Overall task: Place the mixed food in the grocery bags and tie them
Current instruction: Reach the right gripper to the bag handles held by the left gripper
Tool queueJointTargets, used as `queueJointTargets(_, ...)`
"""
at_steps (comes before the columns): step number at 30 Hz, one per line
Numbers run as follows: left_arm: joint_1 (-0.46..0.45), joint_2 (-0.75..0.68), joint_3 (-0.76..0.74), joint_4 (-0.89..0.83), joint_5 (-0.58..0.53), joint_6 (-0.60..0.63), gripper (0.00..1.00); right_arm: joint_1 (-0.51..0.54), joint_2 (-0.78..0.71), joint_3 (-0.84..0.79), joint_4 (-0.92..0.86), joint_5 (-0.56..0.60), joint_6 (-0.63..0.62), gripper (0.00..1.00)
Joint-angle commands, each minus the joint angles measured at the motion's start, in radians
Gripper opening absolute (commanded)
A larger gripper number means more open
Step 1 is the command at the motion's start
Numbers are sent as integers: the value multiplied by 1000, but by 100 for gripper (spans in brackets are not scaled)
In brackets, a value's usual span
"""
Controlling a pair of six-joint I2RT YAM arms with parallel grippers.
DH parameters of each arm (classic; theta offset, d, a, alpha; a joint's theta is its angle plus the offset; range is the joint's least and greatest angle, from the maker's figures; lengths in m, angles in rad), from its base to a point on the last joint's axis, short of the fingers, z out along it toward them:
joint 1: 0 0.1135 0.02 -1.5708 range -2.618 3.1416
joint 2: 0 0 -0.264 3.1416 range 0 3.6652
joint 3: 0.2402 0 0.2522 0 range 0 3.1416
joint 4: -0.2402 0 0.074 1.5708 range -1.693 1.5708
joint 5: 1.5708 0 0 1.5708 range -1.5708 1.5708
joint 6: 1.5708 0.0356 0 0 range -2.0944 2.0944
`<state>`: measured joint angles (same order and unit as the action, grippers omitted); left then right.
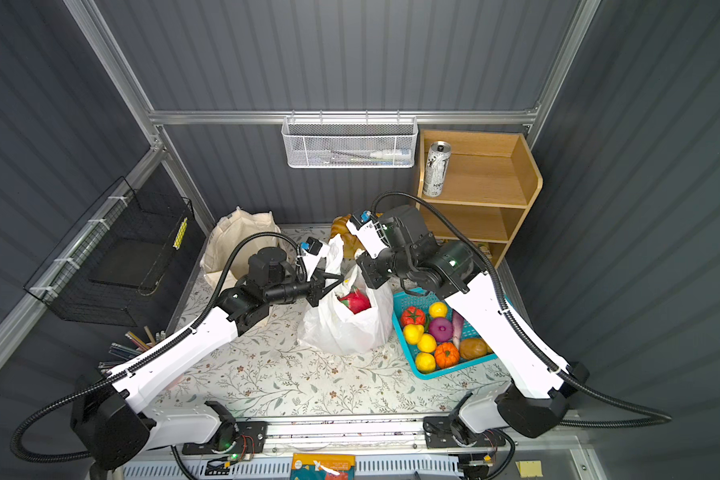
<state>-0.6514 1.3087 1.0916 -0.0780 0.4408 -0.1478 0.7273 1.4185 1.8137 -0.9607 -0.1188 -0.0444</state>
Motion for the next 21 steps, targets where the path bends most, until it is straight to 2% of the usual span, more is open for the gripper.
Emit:
queueJointTargets(1, 15, 24, 64, -65, 79, 46, 0, 1, -20, 5, -2, -118, -93, 0)
queueJointTargets(13, 42, 150, 260, -282, 185, 253, 0, 3, 129, 123, -145, -250, -192, 0)
queueJointTargets(14, 42, 165, 282, -315, 212, 280, 1, 2, 149, 144, -148, -252, -200, 0)
queueJointTargets(18, 42, 217, 371, -452, 293, 399, 18, 0, 243, 250, -183, -262, -225, 0)
queueJointTargets(21, 42, 207, 357, -465, 325, 456, 28, -9, 274, 260, -161, -254, -223, 0)
